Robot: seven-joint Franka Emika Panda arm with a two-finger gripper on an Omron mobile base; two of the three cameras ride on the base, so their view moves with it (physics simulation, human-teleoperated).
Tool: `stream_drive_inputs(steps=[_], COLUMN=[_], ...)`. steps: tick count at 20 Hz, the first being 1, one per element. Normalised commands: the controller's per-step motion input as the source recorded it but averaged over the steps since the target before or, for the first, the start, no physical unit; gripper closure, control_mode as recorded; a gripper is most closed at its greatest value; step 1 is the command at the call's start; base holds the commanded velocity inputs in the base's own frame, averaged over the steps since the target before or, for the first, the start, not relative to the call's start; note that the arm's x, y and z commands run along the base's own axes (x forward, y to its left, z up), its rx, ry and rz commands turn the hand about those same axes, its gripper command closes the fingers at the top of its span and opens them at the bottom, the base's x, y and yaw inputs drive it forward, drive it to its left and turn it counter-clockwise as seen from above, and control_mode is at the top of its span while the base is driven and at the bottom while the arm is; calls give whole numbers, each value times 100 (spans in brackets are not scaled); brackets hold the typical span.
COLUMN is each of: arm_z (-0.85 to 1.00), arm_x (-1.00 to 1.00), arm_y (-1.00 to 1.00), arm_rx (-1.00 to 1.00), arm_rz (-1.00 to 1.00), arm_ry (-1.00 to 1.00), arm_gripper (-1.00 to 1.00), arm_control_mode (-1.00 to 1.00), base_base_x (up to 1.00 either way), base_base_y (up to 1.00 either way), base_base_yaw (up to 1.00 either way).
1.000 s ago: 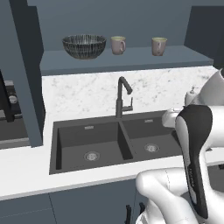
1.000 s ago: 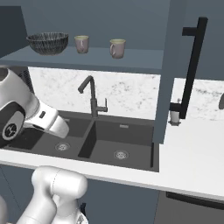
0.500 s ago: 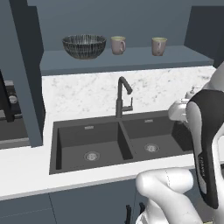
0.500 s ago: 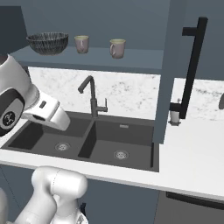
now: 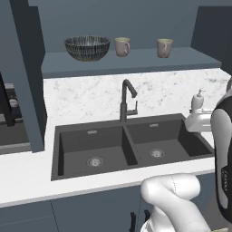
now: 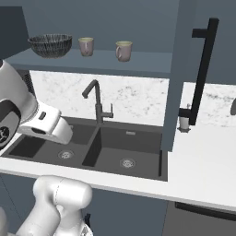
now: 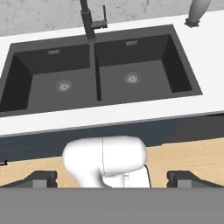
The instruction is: Gather all objects into one cabinet and sort the glasses and bowls to opposite sides.
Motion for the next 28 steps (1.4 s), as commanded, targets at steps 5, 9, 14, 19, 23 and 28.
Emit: stream_drive_inputs(steps=[5, 9, 14, 19, 23, 28], arm_z=[3, 14, 8, 0, 0, 0], arm_x=[-9, 1, 11, 0, 0, 0], arm_y=[0, 0, 0, 0, 0, 0], arm_rx=[-1, 0, 0, 0, 0, 0], arm_rz=[-3, 0, 0, 0, 0, 0], arm_ry=[0, 0, 0, 0, 0, 0], arm_gripper=[-100, -100, -100, -100, -100, -100], arm_control_mode=[-100, -100, -100, 100, 100, 100], base_base_x=[0, 0, 0, -47, -100, -89], base_base_y=[0, 0, 0, 0, -1, 0], base_base_yaw=[0, 0, 0, 2, 0, -5])
